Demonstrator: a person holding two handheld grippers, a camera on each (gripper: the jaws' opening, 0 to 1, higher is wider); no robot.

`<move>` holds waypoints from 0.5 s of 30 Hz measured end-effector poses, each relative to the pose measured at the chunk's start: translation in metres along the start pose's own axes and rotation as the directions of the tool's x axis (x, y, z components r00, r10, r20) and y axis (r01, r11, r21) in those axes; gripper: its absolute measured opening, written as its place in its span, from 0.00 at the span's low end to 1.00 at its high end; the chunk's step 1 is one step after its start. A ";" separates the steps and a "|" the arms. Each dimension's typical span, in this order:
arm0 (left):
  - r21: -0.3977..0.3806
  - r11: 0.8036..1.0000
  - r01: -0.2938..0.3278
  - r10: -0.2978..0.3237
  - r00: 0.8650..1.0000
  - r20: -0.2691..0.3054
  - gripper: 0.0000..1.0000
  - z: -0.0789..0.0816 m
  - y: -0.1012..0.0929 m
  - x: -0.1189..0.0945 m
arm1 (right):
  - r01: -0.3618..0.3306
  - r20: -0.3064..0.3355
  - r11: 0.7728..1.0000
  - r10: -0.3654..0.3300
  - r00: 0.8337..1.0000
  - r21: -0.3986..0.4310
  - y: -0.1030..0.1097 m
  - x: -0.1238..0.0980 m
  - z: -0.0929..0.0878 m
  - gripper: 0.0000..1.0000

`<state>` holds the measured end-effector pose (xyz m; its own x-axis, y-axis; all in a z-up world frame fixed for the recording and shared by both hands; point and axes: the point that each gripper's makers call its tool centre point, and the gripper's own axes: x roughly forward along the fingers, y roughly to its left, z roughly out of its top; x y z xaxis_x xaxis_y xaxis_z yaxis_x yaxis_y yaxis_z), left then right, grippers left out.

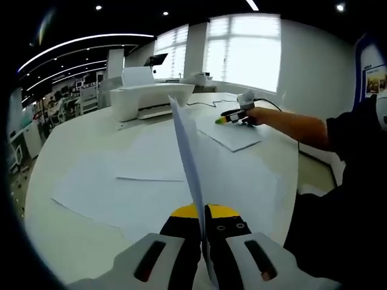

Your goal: Organize the stack of printing papers by aligning and flattening the scattered papers on the table

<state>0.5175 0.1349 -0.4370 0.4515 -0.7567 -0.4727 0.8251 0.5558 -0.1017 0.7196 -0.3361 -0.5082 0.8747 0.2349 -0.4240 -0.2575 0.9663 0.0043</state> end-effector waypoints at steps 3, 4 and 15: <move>-0.001 1.000 0.000 0.000 1.000 0.001 0.07 -0.001 0.000 -0.001 | 0.000 0.001 1.000 0.000 1.000 0.001 0.000 0.000 0.000 0.80; -0.001 1.000 0.001 -0.001 1.000 0.002 0.07 -0.001 -0.001 -0.001 | 0.000 0.002 1.000 0.000 1.000 0.002 0.000 0.000 0.000 0.80; -0.005 1.000 0.000 0.000 1.000 0.008 0.07 -0.002 -0.002 -0.002 | -0.007 -0.001 1.000 0.007 1.000 0.006 0.005 0.001 0.001 0.70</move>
<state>0.5147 0.1363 -0.4373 0.4542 -0.7592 -0.4661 0.8233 0.5577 -0.1060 0.7193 -0.3311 -0.5079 0.8722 0.2420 -0.4251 -0.2616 0.9651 0.0127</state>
